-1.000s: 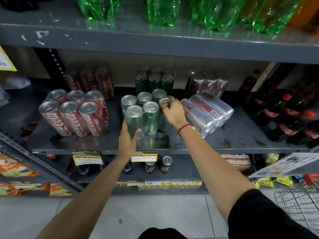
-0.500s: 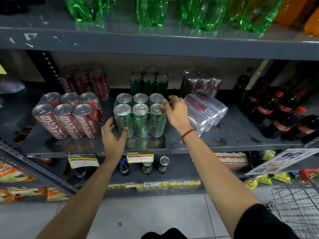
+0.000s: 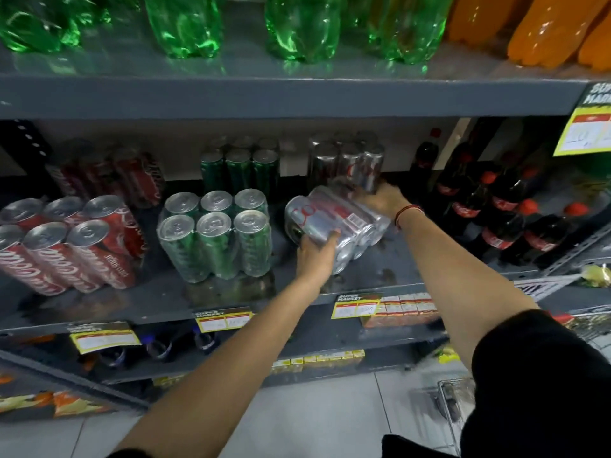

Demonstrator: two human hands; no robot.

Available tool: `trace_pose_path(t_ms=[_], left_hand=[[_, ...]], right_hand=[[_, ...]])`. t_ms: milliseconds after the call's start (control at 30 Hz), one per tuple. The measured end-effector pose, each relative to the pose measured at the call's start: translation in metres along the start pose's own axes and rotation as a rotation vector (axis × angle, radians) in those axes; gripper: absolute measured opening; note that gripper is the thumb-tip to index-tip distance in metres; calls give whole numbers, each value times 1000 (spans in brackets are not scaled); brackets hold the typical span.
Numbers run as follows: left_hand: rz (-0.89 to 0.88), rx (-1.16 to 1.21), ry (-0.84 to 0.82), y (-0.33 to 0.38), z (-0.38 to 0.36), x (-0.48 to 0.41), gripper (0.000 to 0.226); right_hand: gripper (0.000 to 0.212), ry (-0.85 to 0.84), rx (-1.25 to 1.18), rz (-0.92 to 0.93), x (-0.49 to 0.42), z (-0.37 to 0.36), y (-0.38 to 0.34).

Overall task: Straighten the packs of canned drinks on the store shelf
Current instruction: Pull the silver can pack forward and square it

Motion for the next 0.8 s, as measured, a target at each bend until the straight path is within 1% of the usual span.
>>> trace_pose_path(t_ms=[33, 67, 133, 200, 233, 367, 400, 500, 567, 633, 700, 800], left_hand=[[30, 56, 41, 2, -4, -9, 58], [76, 71, 82, 3, -5, -17, 65], [183, 15, 165, -3, -3, -28, 80], [214, -10, 207, -7, -1, -34, 77], [201, 3, 204, -8, -1, -38, 74], [49, 98, 135, -1, -2, -43, 55], [0, 83, 121, 2, -1, -43, 57], [-157, -51, 77, -1, -2, -54, 81], [-247, -148, 13, 6, -5, -46, 80], [-327, -207, -15, 16, -6, -33, 82], [-383, -237, -7, 16, -8, -29, 85], [-371, -301, 37, 7, -10, -24, 87]], right_hand=[[82, -53, -49, -16, 0, -4, 7], [81, -79, -89, -24, -2, -8, 14], [82, -60, -127, -23, -2, -12, 22], [81, -7, -174, -1, -1, -12, 26], [78, 11, -214, 4, -1, -12, 30], [58, 86, -358, 14, 8, -9, 44], [53, 123, -400, 18, 12, -8, 48], [46, 248, -566, 47, 30, -6, 66], [49, 291, -685, 103, 46, -11, 79], [45, 303, -786, 158, 59, -17, 90], [38, 320, -816, 188, 67, -20, 96], [43, 303, -798, 174, 77, -27, 103]])
Point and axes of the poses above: each hand's wrist, its own x-axis away from the middle knuckle, its own z-axis out of the back of the hand, y = z × x, the point moved 7 cm from there along -x, towards the middle knuckle, and after that the axes turned 3 degrees about -x, right-handed, at the moved point
